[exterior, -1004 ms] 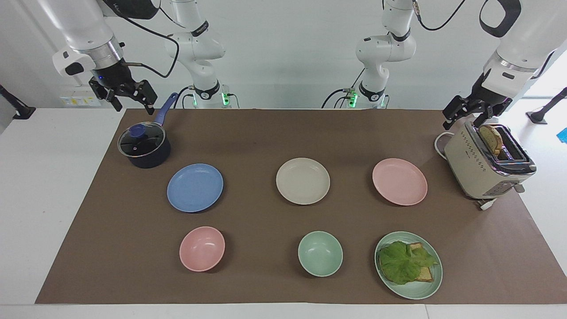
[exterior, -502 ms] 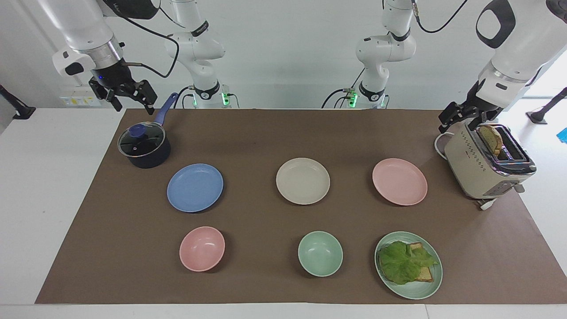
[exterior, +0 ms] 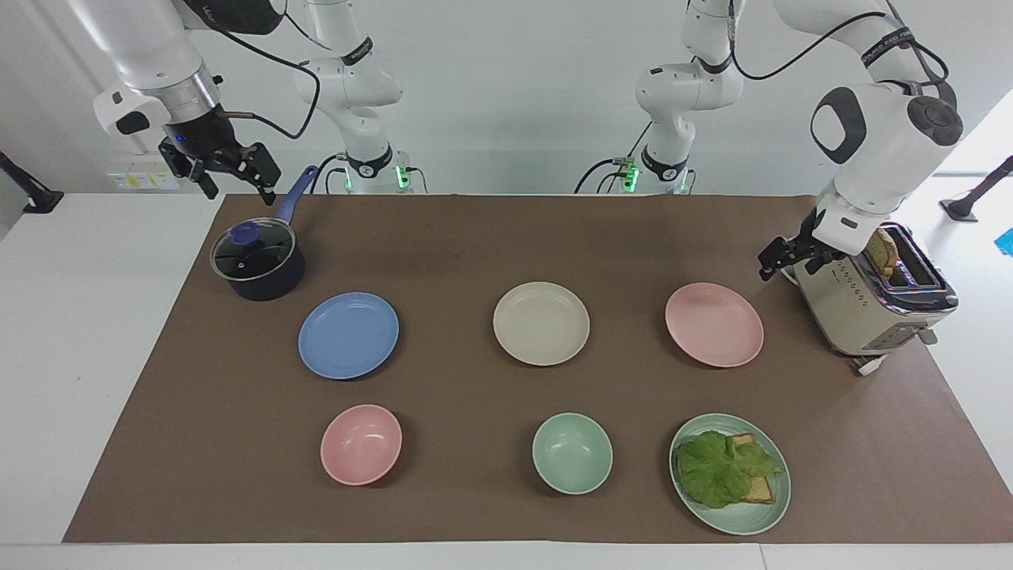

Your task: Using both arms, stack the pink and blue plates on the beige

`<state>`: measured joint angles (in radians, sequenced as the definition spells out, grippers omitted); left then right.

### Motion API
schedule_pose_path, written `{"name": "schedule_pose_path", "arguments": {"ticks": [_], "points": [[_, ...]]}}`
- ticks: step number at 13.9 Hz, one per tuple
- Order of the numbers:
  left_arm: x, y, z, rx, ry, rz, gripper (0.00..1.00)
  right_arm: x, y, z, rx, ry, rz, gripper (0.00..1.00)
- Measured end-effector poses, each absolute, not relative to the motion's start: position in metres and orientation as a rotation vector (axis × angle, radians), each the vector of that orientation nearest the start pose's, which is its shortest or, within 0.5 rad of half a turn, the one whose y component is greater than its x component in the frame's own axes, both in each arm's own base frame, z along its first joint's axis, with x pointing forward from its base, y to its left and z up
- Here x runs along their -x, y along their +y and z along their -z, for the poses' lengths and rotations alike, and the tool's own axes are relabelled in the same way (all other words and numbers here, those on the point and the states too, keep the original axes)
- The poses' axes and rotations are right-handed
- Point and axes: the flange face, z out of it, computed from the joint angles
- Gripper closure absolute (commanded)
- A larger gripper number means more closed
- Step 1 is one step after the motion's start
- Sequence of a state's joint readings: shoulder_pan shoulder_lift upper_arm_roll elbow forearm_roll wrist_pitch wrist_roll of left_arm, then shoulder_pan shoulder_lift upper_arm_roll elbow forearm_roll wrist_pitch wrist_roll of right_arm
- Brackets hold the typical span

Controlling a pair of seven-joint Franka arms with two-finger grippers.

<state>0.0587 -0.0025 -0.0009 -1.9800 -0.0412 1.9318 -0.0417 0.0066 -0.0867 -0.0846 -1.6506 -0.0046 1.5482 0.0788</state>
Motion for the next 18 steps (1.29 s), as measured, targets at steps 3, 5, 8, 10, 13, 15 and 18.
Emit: {"name": "schedule_pose_path", "arguments": {"ticks": [3, 5, 8, 10, 13, 15, 18], "points": [[-0.548, 0.035, -0.419, 3.171, -0.204, -0.073, 0.00, -0.523, -0.043, -0.632, 3.129, 0.246, -0.025, 0.00], [-0.551, 0.038, -0.393, 3.169, -0.215, -0.080, 0.00, -0.523, -0.043, -0.631, 3.129, 0.246, -0.025, 0.00], [-0.558, 0.044, -0.365, 3.167, -0.232, -0.086, 0.00, -0.523, -0.043, -0.630, 3.129, 0.246, -0.029, 0.00], [-0.559, 0.046, -0.343, 3.165, -0.239, -0.081, 0.00, -0.523, -0.043, -0.630, 3.129, 0.246, -0.029, 0.00], [-0.555, 0.054, -0.327, 3.165, -0.237, -0.097, 0.00, -0.523, -0.044, -0.630, 3.129, 0.246, -0.030, 0.00], [-0.553, 0.054, -0.320, 3.166, -0.230, -0.104, 0.19, -0.523, -0.044, -0.630, 3.129, 0.246, -0.030, 0.00], [-0.552, 0.050, -0.318, 3.167, -0.220, -0.109, 0.75, -0.523, -0.044, -0.630, 3.129, 0.246, -0.030, 0.00]]}}
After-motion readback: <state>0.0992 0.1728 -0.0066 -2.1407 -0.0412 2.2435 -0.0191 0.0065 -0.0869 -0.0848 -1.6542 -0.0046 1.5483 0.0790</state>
